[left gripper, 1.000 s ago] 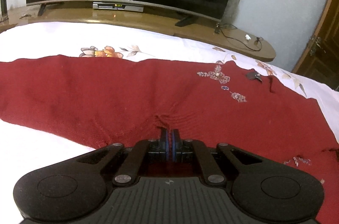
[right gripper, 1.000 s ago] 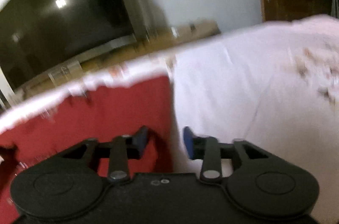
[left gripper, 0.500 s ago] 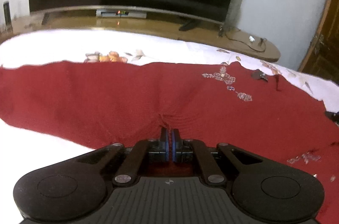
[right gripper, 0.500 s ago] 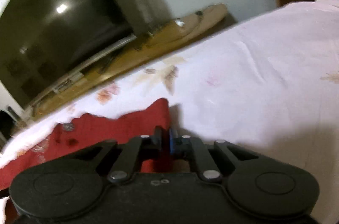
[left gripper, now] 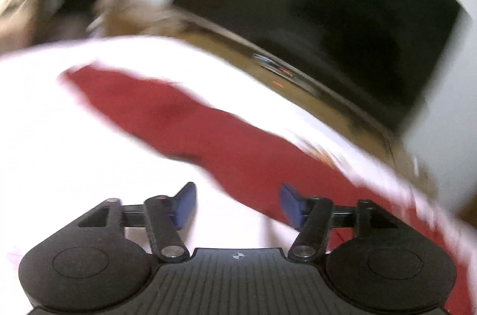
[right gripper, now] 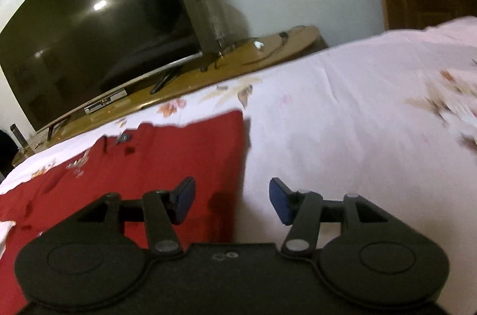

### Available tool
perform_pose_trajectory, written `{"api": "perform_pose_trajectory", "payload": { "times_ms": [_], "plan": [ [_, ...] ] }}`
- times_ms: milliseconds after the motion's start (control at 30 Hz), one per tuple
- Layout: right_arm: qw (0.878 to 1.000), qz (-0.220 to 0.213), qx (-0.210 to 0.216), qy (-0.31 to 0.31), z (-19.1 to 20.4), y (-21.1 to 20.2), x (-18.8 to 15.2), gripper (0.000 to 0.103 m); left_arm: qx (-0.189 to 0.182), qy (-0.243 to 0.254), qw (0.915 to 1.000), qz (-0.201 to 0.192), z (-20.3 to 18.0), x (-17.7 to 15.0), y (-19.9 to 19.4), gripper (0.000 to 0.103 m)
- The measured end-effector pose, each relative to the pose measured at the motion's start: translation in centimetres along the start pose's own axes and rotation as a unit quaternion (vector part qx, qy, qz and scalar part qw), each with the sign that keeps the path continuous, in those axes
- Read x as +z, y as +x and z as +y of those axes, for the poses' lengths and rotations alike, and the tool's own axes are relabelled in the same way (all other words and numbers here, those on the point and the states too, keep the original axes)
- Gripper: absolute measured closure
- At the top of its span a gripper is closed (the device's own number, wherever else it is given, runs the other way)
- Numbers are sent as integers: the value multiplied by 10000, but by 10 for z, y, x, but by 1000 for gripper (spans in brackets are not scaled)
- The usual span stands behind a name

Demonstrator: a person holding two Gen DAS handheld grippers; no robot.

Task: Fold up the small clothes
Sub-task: 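Grasp the other sleeve cuff with the left gripper, then lift the sleeve and lay it across the sweater body with the left gripper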

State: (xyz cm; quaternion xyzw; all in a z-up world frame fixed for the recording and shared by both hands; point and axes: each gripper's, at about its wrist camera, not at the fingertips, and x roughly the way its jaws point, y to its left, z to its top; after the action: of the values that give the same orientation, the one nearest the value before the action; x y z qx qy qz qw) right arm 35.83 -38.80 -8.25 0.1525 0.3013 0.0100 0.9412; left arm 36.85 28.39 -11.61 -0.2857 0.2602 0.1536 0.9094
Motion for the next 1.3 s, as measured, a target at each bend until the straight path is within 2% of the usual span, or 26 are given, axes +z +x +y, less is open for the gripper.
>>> {"api": "perform_pose_trajectory", "payload": {
  "times_ms": [100,167,333,467,500,633,700,800,867,967,1100,1200,1300],
  "plan": [
    [9998,44,-108,171,4,-21,-13,49,80,-1046,9945,39,57,27,10,45],
    [9994,52,-166,283,10,-32,-18,49,-11,-1465,9892,63,82,41,19,45],
    [9987,44,-241,450,30,-48,-24,49,-171,-1962,9804,86,113,64,40,45],
    [9989,-43,-289,374,48,-61,-26,49,-272,-2099,9773,73,122,77,53,45],
    [9989,-59,-301,354,52,-63,-26,49,-274,-2078,9778,68,123,80,57,47],
    [9986,-76,-384,345,60,-71,-29,49,5,-1994,9798,167,133,87,69,90],
    [9984,-73,-418,374,62,-75,-31,49,-36,-1816,9832,199,139,90,69,91],
    [9980,-90,-464,409,64,-80,-33,49,103,-1534,9879,198,130,100,70,94],
    [9979,-101,-481,426,64,-82,-34,49,142,-1518,9883,80,126,103,62,95],
    [9977,-153,-487,441,64,-87,-34,49,-9,-1541,9879,-180,122,108,51,95],
    [9974,-219,-485,481,62,-93,-36,49,-386,-1221,9905,-499,96,114,27,95],
    [9970,-208,-490,563,56,-96,-40,49,-778,-751,9916,-711,55,116,12,95],
    [9968,-182,-465,624,53,-97,-44,49,-1167,-323,9882,-942,10,113,-5,95]
  ]
}}
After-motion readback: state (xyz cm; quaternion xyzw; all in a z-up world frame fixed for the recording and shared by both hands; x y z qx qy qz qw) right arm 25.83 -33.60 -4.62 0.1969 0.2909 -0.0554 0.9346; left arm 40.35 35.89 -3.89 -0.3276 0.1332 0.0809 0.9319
